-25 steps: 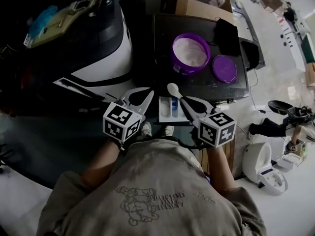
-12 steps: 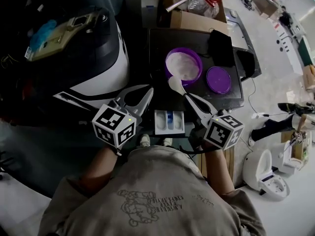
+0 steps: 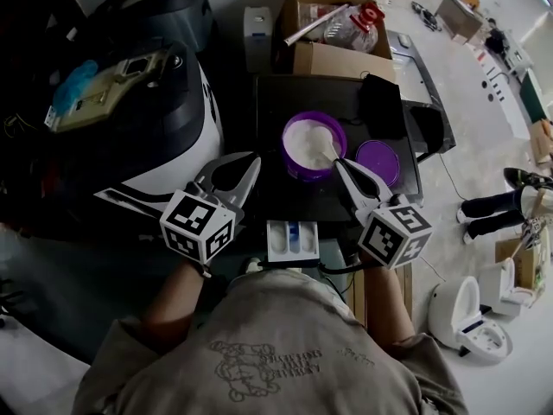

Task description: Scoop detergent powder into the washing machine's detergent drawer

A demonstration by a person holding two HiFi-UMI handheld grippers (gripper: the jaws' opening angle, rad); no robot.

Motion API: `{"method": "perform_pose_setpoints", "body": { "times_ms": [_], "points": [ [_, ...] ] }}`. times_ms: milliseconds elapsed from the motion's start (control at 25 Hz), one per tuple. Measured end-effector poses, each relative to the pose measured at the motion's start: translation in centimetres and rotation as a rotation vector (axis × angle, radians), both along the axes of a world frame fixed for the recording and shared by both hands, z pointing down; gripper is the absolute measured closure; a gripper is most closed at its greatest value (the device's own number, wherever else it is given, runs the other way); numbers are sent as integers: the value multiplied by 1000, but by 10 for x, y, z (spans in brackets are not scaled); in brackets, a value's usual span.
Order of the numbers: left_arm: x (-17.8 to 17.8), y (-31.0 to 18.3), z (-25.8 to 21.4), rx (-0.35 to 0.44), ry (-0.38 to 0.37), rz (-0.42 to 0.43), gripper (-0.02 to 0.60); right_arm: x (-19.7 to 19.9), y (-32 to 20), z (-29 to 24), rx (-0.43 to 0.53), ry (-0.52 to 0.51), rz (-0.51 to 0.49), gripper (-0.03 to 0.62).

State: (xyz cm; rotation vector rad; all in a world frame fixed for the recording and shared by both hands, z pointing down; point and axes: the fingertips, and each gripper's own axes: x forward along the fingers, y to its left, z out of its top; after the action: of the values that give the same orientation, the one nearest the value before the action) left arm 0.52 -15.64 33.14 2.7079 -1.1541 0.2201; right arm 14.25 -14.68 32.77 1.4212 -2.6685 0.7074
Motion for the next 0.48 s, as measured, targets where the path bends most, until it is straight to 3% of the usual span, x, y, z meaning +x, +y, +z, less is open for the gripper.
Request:
{"method": "perform_pose_setpoints", "body": {
  "times_ms": [120,480],
  "points": [
    [3,-9,-4,23,-33,10,581,6,-13,-5,42,86,13,559],
    [2,-38,-25,75,-71,-15,581,15,-41,-28,150,207,45,559]
  ]
}}
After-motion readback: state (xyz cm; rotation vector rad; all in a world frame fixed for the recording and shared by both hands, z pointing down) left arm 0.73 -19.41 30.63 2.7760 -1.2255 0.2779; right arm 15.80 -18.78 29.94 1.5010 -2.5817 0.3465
